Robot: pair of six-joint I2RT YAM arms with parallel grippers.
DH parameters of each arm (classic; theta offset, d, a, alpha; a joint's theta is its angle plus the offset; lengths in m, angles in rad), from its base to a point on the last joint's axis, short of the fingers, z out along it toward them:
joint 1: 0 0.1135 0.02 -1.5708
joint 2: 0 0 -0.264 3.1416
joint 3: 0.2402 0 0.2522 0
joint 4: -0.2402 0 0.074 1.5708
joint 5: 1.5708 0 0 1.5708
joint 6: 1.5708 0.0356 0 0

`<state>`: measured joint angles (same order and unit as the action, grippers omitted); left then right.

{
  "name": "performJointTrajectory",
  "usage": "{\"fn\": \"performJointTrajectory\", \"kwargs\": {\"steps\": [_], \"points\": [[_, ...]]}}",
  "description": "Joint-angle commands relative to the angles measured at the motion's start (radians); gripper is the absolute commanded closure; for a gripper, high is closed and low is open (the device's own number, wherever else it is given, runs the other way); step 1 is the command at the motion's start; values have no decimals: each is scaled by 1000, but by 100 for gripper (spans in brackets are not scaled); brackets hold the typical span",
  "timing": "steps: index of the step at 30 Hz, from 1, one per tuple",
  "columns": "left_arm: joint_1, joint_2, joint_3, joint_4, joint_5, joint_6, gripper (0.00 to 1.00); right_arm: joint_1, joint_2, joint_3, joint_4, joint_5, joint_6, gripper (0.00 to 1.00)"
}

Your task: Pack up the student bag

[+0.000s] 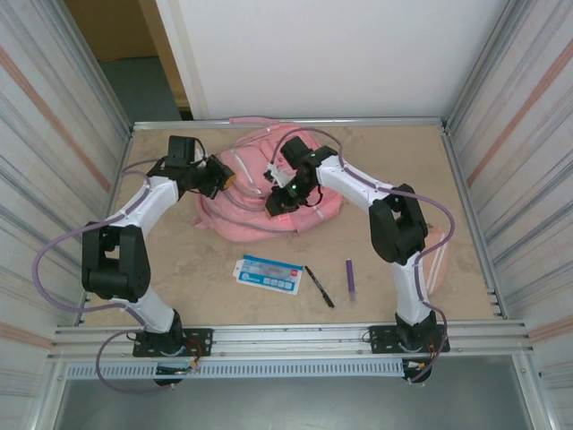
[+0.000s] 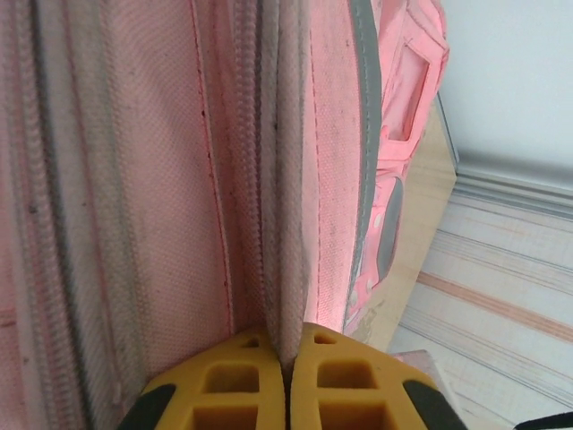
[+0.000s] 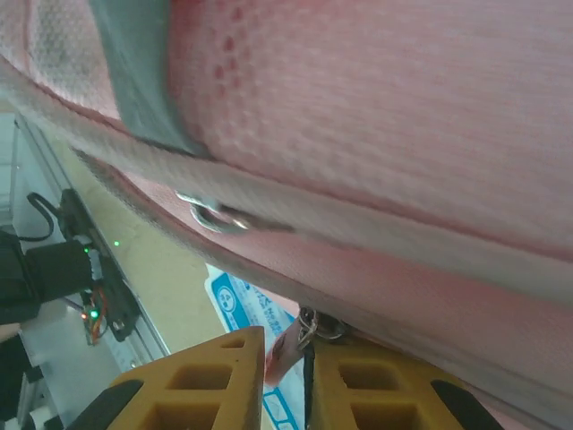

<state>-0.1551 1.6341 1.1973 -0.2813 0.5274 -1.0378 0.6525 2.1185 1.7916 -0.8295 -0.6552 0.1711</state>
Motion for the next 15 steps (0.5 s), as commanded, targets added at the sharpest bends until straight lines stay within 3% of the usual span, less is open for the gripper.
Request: {"fn": "performJointTrajectory", "kwargs": {"steps": [1,9,15], "points": [[-40,-31,0,67,66,-28,100,75,-2,35,163,-43,120,81],[-49,-18,-22,83,72,-27,100,141,-30,-22,384,110,270,82],[-33,-15,-48,96,99,-27,100,139,-58,-74,405,100,267,82]]}}
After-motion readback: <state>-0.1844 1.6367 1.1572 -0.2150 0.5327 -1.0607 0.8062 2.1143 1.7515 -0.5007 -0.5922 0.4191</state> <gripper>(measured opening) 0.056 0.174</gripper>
